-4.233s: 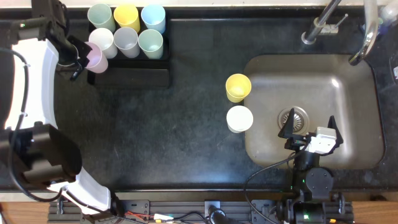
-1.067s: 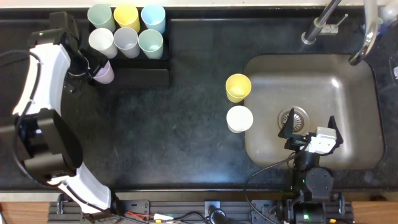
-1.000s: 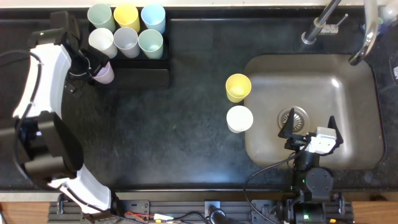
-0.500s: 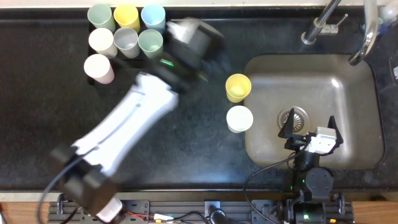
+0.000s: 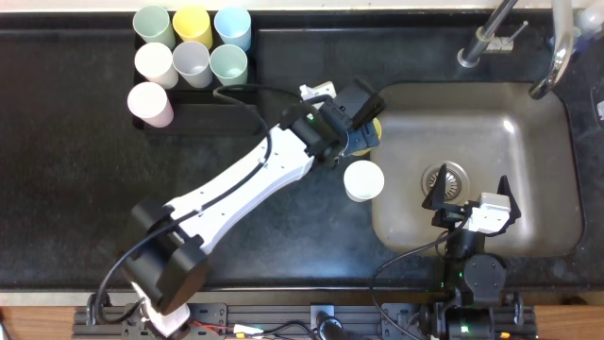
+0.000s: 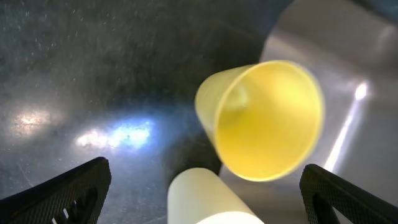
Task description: Store Cups
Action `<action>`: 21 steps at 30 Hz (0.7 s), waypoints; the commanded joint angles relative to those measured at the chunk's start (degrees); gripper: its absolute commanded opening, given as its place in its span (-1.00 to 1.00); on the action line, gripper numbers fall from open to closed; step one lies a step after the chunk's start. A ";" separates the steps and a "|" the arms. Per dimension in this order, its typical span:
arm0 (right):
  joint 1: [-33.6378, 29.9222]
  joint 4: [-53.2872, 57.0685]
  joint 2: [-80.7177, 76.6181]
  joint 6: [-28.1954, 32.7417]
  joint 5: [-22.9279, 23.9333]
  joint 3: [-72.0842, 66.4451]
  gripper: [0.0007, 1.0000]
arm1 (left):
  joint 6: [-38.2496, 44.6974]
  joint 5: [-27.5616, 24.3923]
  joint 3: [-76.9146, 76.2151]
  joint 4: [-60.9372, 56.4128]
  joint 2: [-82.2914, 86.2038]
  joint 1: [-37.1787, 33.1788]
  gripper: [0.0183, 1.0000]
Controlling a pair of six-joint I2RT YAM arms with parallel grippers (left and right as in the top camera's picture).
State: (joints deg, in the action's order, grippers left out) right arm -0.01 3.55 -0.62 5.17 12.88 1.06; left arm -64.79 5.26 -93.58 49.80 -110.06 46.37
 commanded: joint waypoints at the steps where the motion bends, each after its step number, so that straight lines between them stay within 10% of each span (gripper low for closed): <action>1: -0.24 -0.37 0.46 0.15 0.22 -0.81 1.00 | -1.27 -1.16 -0.22 0.92 -2.32 -0.28 1.00; 15: -0.24 -0.35 0.46 0.15 0.22 -0.81 1.00 | -1.29 -1.20 -0.20 -0.22 -4.90 -1.64 1.00; 16: -0.24 -0.35 0.46 0.15 0.22 -0.81 1.00 | -1.29 -1.11 -0.22 -0.31 -4.90 -1.68 0.77; 18: -0.24 -0.35 0.46 0.15 0.22 -0.81 1.00 | -1.29 -0.70 -0.20 -0.66 -4.90 -1.75 -0.40; 21: -0.24 -0.37 0.46 0.15 0.22 -0.81 1.00 | -1.29 -0.61 -0.20 -1.36 -5.27 -1.75 -0.88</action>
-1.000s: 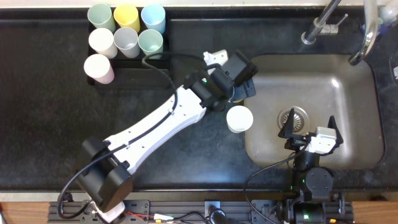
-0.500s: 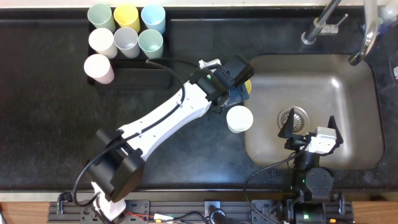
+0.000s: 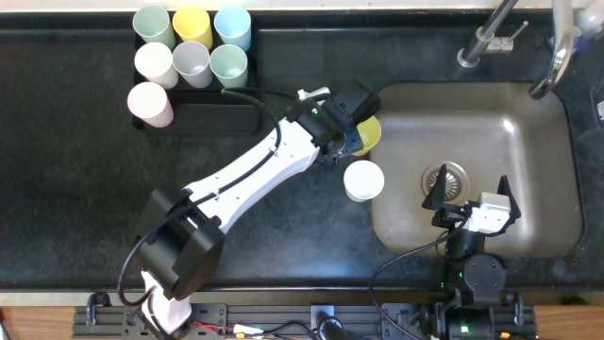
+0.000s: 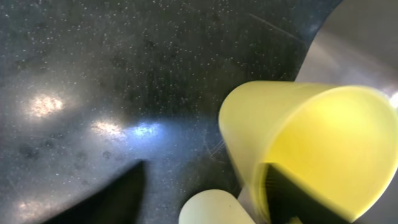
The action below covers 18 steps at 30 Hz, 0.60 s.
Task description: Store Cups
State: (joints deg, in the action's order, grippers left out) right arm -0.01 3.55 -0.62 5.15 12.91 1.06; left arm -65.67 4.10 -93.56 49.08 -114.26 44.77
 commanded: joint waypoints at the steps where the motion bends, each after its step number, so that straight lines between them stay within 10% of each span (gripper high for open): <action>1: -0.24 -0.35 0.46 0.17 0.20 -0.81 1.00 | -0.42 0.57 -0.22 -0.96 -1.31 -0.15 -0.88; 18: -0.24 -0.35 0.46 0.17 0.20 -0.79 0.99 | -0.42 1.07 -0.33 10.21 9.90 -16.48 -0.96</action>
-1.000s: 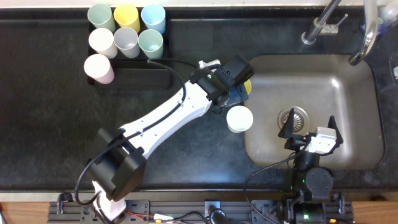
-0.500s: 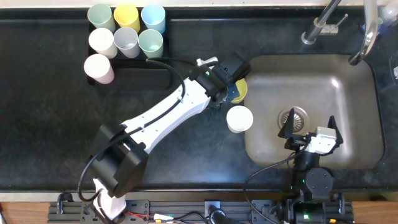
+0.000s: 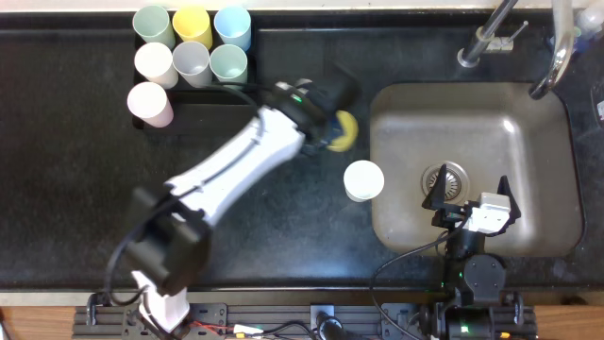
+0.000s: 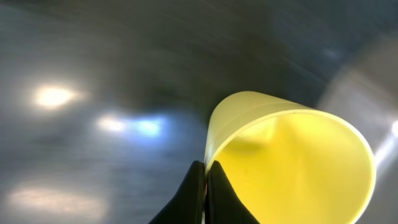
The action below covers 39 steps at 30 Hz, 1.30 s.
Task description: Store Cups
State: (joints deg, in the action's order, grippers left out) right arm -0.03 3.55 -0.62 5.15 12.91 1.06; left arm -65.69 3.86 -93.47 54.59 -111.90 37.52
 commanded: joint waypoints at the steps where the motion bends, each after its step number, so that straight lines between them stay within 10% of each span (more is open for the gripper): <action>1: -0.22 -0.35 0.46 0.17 0.20 -0.81 0.99 | -0.35 1.40 -0.42 6.99 8.72 -12.31 -0.96; 15: -0.22 -0.37 0.46 0.17 0.20 -0.81 1.00 | 5.44 0.17 -0.24 11.54 9.70 -33.00 -0.96; 39: -0.22 -0.35 0.46 0.17 0.20 -0.79 0.99 | 5.44 0.72 -0.24 9.55 1.64 -35.65 -0.96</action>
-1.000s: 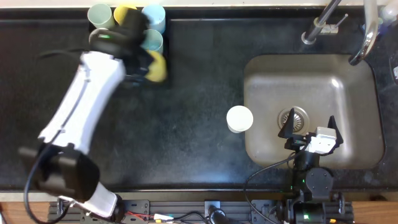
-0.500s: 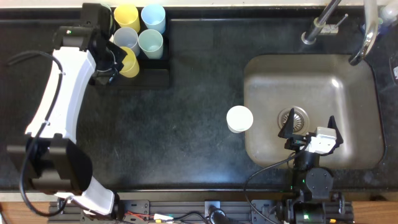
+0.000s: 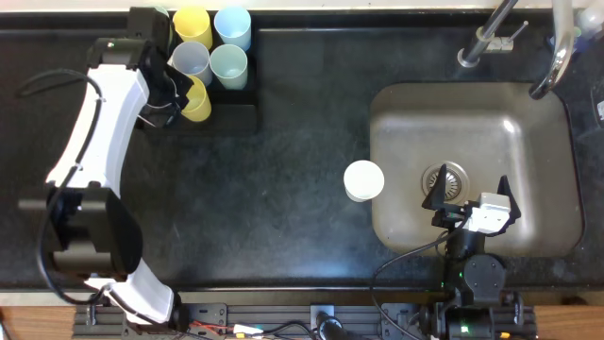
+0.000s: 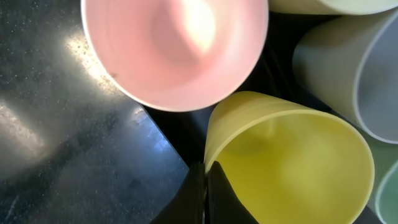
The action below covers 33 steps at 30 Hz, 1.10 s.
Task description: Store Cups
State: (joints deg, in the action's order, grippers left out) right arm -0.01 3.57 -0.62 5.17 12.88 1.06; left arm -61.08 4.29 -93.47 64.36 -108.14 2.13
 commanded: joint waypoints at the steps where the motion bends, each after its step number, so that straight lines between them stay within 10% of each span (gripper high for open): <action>1: -0.24 -0.37 0.46 0.15 0.24 -0.81 1.00 | 0.83 0.28 -0.24 -0.24 -2.60 -0.26 -0.96; 9: -0.24 -0.39 0.46 0.15 0.22 -0.79 1.00 | 0.83 1.79 -0.24 -0.20 -3.43 -0.26 -0.79; 11: -0.24 -0.37 0.46 0.15 0.22 -0.81 1.00 | 0.87 1.77 -0.24 -0.17 -3.43 -0.24 0.12; 12: -0.24 -0.39 0.46 0.15 0.22 -0.81 0.99 | 0.87 1.79 -0.24 -0.17 -3.43 -0.24 1.00; 25: -0.24 -0.39 0.46 0.15 0.22 -0.81 1.00 | 1.64 0.35 -0.24 4.28 14.12 2.14 1.00; 33: -0.24 -0.39 0.46 0.15 0.22 -0.81 0.99 | 36.33 1.31 7.17 12.09 41.92 2.12 1.00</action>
State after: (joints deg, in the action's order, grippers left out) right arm -0.01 3.55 -0.62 5.17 12.88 1.06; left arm -43.20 4.93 -91.90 75.40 -74.04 4.14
